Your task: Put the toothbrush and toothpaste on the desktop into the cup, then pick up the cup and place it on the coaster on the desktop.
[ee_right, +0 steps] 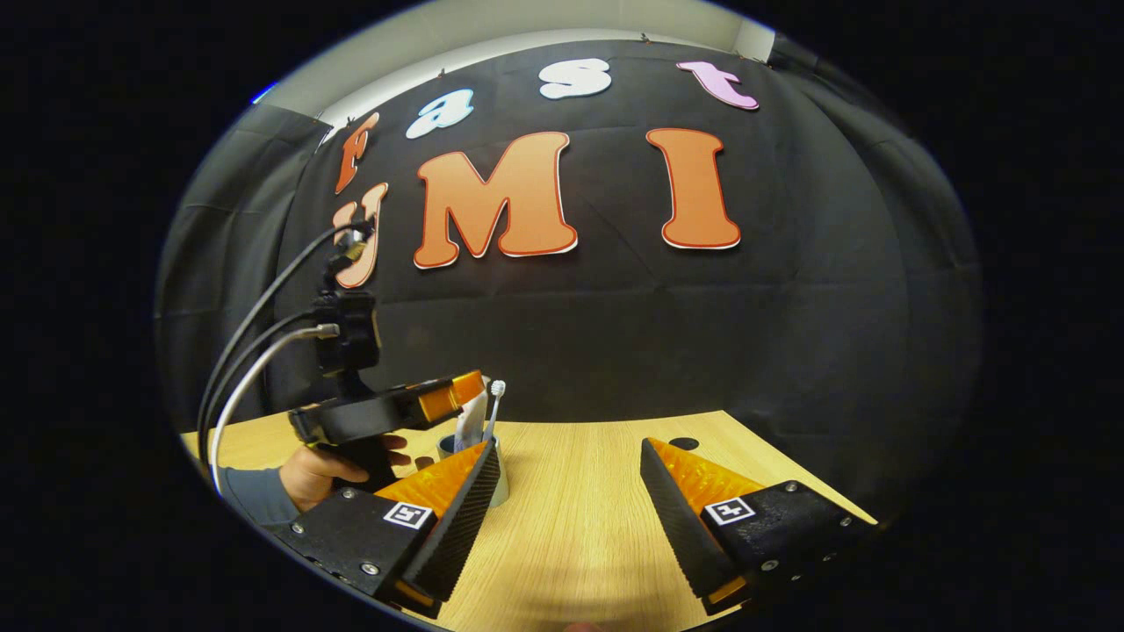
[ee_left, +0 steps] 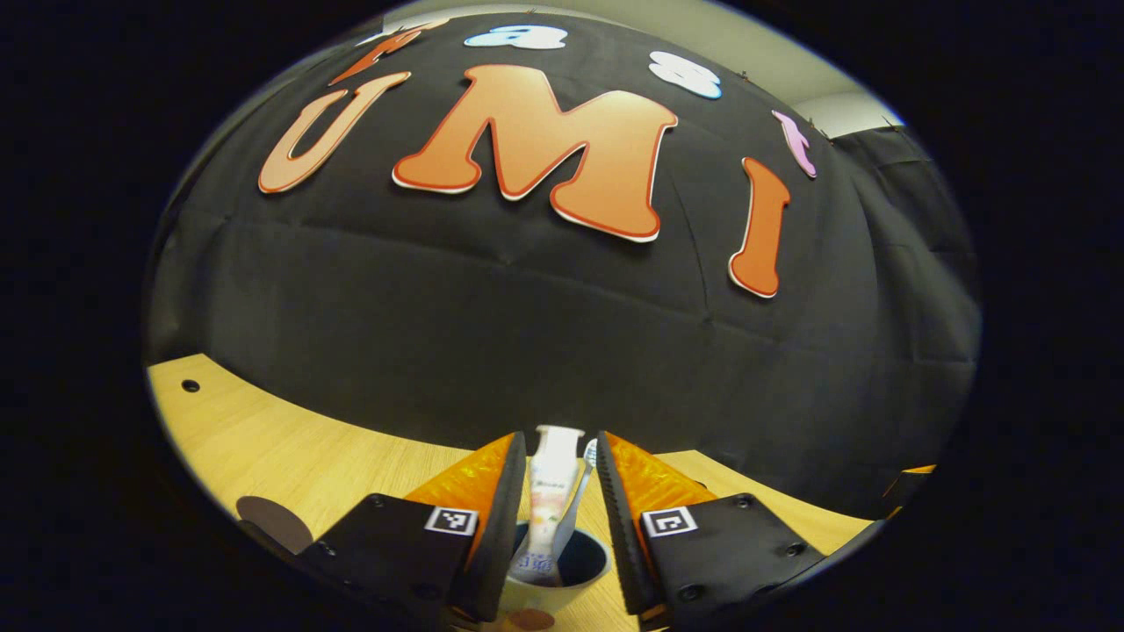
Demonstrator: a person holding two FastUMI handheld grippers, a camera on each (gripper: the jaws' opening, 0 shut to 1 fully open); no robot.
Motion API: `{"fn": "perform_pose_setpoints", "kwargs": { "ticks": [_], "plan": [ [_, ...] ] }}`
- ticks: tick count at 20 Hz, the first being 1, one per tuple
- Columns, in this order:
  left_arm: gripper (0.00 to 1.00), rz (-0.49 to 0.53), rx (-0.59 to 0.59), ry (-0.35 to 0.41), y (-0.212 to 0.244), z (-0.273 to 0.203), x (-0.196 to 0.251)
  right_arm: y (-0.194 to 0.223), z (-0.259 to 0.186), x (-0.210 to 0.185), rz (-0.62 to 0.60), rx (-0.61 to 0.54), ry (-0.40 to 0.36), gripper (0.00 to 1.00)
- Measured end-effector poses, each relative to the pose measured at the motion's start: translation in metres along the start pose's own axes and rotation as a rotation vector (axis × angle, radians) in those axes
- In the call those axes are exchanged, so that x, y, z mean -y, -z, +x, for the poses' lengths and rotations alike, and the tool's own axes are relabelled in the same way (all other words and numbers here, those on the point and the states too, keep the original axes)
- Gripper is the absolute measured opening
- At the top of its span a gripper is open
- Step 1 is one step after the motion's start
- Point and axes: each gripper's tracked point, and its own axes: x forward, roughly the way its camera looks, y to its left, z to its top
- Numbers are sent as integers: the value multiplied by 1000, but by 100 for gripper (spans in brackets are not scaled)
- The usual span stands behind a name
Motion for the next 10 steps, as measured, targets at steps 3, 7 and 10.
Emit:
{"fn": "perform_pose_setpoints", "kwargs": {
  "ticks": [3, 7, 10],
  "plan": [
    [90, 17, -6, 17, -24, -34, -4, 0, 3, -8, 23, -36, 2, 97],
    [90, 72, -17, 4, -52, -89, -21, 10, 16, -30, 131, -169, -6, 97],
    [90, 80, -47, -17, -58, -134, -47, 23, 21, -59, 240, -291, -48, 94]
  ]
}}
